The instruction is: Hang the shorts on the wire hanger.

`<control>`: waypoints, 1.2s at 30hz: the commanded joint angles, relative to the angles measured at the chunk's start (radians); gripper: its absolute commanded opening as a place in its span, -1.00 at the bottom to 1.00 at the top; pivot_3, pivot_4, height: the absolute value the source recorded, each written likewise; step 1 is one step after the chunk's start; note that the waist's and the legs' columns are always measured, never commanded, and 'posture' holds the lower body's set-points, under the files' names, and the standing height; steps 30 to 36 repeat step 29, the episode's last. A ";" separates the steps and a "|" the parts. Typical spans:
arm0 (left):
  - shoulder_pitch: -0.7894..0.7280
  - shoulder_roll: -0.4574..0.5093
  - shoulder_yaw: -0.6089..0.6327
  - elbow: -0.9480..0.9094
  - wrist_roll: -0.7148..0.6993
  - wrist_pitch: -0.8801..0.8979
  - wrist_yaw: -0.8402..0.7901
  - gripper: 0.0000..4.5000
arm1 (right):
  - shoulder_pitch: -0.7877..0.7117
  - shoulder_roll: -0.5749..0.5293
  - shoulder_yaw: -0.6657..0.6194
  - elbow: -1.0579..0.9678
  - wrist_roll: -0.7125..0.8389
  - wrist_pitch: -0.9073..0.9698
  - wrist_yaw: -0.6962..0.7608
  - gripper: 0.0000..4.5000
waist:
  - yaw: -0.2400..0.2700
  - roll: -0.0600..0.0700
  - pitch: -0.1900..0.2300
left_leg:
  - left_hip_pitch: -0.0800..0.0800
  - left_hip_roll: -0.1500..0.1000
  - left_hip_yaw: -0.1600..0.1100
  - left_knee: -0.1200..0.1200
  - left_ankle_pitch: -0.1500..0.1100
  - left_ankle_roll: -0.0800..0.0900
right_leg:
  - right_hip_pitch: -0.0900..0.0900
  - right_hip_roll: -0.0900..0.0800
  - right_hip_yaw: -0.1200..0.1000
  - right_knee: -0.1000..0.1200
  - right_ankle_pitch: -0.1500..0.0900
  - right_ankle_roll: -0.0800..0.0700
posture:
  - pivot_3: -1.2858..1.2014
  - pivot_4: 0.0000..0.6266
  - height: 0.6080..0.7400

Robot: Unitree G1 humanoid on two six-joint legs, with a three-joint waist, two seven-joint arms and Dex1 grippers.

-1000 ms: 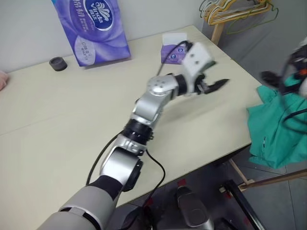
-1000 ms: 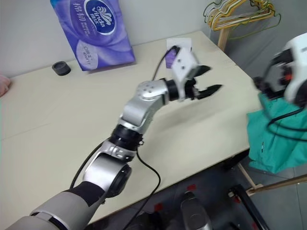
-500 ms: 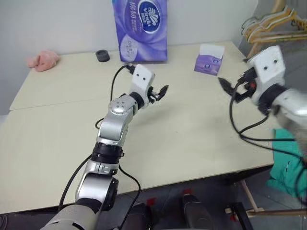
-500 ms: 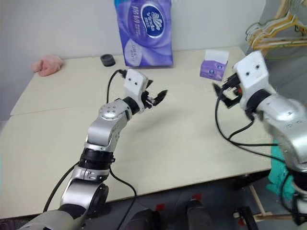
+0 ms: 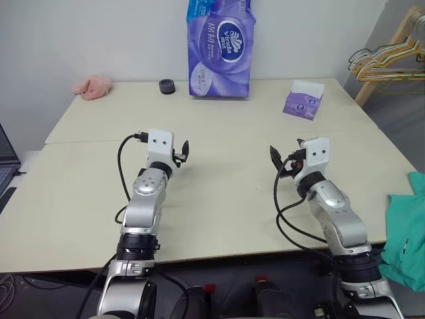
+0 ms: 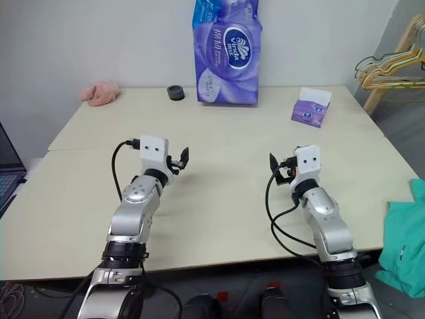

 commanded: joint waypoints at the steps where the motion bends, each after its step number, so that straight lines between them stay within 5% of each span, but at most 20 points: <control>1: -0.018 0.004 0.014 0.004 -0.011 -0.052 0.002 0.61 | -0.027 0.018 -0.013 0.012 -0.028 -0.054 0.015 0.99 | 0.007 0.001 -0.005 | 0.000 0.000 0.000 0.000 0.000 0.000 | 0.000 0.000 0.000 0.000 0.000 0.000 | 0.04 -0.85 1.00; 22: 0.070 -0.013 0.055 -0.043 -0.026 -0.082 0.092 0.61 | -0.194 0.077 -0.026 0.265 -0.068 -0.086 0.102 0.99 | 0.057 0.001 -0.018 | 0.005 0.000 -0.003 -0.002 0.000 0.000 | 0.003 0.002 -0.002 0.001 0.000 -0.002 | 0.16 -0.80 1.00; 36: 0.047 0.005 0.045 -0.023 -0.044 -0.072 0.042 0.61 | -0.150 0.075 -0.054 0.238 -0.070 -0.082 0.102 0.99 | 0.074 0.002 -0.018 | 0.011 0.000 -0.005 -0.003 0.001 -0.001 | 0.012 0.002 -0.004 -0.001 0.000 -0.003 | 0.15 -0.82 1.00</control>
